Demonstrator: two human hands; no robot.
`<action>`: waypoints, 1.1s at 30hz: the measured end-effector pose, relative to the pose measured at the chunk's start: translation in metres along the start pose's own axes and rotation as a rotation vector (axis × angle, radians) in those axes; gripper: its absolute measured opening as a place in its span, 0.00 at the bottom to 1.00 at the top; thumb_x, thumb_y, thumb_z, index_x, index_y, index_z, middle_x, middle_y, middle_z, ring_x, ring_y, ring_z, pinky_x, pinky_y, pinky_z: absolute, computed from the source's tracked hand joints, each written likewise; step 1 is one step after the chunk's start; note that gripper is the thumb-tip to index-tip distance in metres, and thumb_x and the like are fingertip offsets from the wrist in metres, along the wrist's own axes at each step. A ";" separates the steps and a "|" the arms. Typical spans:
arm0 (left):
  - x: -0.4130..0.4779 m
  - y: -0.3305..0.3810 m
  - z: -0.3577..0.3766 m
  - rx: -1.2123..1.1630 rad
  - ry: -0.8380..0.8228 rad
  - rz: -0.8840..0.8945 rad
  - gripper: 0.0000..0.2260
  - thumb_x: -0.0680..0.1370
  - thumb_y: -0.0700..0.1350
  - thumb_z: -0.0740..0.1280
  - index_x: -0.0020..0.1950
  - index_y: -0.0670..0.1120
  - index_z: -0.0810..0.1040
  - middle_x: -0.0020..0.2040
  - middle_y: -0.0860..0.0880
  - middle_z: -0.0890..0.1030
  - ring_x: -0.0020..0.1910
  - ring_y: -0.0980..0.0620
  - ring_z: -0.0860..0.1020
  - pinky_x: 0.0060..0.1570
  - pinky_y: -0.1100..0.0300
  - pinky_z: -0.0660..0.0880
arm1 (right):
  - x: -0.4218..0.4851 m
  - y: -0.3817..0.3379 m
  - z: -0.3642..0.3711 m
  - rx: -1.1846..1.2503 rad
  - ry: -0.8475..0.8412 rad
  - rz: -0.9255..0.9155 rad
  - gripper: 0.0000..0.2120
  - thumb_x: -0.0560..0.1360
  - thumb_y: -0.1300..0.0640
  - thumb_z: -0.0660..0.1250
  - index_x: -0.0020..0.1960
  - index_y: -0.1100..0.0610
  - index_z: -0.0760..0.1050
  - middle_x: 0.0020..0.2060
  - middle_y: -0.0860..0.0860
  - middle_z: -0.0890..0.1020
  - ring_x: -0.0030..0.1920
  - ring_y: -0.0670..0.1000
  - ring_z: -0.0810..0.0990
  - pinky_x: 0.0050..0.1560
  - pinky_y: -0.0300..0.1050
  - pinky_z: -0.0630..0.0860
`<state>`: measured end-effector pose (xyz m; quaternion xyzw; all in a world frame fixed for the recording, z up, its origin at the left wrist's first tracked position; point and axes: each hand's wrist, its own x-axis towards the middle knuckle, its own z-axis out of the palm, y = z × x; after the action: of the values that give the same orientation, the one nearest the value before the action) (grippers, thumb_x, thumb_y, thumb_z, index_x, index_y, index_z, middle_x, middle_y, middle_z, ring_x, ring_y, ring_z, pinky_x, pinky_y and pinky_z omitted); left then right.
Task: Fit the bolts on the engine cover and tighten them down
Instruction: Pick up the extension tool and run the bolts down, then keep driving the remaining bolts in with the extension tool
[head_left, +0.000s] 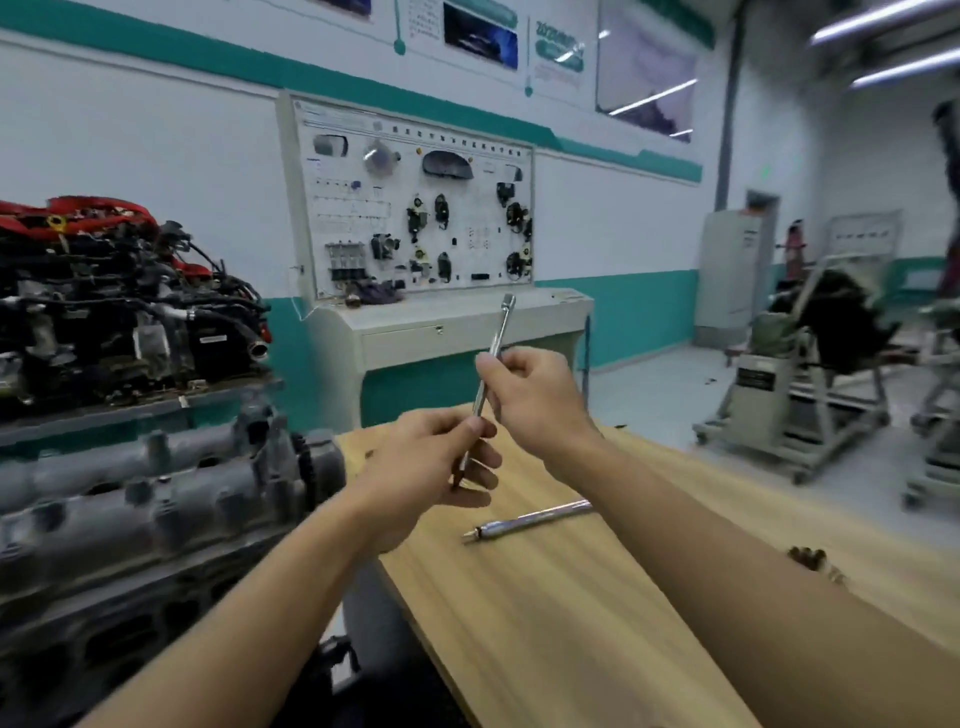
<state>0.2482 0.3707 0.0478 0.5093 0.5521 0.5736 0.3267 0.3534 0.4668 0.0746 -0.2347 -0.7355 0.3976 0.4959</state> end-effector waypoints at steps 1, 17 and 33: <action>-0.001 -0.013 0.019 -0.029 0.006 -0.035 0.11 0.85 0.45 0.60 0.52 0.42 0.80 0.34 0.50 0.82 0.31 0.56 0.78 0.33 0.59 0.79 | -0.011 0.016 -0.012 0.004 0.038 0.047 0.20 0.80 0.52 0.65 0.37 0.67 0.73 0.27 0.54 0.72 0.28 0.49 0.70 0.32 0.47 0.69; 0.016 -0.106 0.122 0.327 -0.033 0.037 0.13 0.85 0.52 0.57 0.52 0.52 0.80 0.26 0.64 0.73 0.29 0.67 0.72 0.32 0.69 0.64 | -0.060 0.129 -0.081 -0.034 0.257 0.344 0.16 0.79 0.55 0.64 0.35 0.61 0.73 0.27 0.51 0.74 0.29 0.49 0.71 0.34 0.48 0.69; 0.091 -0.112 0.119 0.886 -0.309 0.003 0.09 0.78 0.39 0.68 0.55 0.48 0.85 0.48 0.53 0.86 0.48 0.59 0.82 0.48 0.65 0.76 | -0.041 0.160 -0.163 -0.184 0.486 0.375 0.16 0.79 0.52 0.64 0.34 0.57 0.71 0.29 0.55 0.71 0.30 0.51 0.68 0.34 0.48 0.66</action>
<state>0.3154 0.5112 -0.0553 0.6801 0.6878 0.2006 0.1554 0.5116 0.5852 -0.0470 -0.4981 -0.5723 0.3460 0.5520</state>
